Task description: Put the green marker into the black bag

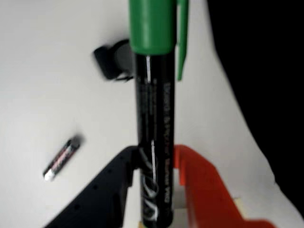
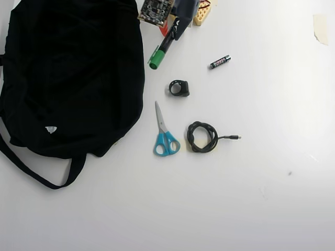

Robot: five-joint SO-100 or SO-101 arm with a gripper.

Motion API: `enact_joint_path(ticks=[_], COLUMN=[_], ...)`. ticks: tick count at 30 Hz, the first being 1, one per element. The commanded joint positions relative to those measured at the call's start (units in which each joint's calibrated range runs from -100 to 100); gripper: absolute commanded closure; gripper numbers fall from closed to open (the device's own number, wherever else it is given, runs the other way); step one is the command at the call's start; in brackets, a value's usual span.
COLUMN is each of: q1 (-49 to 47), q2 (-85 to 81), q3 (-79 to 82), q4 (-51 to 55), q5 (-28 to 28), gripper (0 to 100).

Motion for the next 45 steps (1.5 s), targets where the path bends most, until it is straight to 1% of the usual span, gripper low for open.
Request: enact_joint_path(ticks=[1,4,9,11,14,17,21,25,27,30,32,34,35,38,39,41,45], q1=[3.6,6.2,7.1,7.4,9.7,16.5,23.3,26.7,30.5,31.7,31.8,32.0,33.7,39.1,40.9,43.2,45.4], q2=[-1.9,-1.9,-1.8,-0.9,-0.9,-1.7,-0.7,-0.5,-0.5,1.0,6.9,13.5,17.6,21.7,22.5,27.0,43.8], q3=[-1.8,-1.8,-1.8,-1.7,-0.9,-1.0,-1.0,-0.8,-0.8,-0.8,-1.0,-1.8,-1.8,-1.9,-3.4,-9.0,-20.2], q4=[-0.6,-1.8,-2.5,-2.6,-2.8,-2.8,-3.1,-4.0,-4.0,-4.1,-5.5,-10.3,-13.2,-21.1,-24.7,-24.9,-24.9], q5=[-2.4,-6.6,-17.4,-18.8,-18.5,-18.1,-13.9,-14.0,-14.1,-13.9,-13.9,-13.9,-14.2,-13.8,-12.4,-11.5,-9.3], gripper=[98,98,98,98,98,98,98,98,98,98,98,98,98,98,98,98,98])
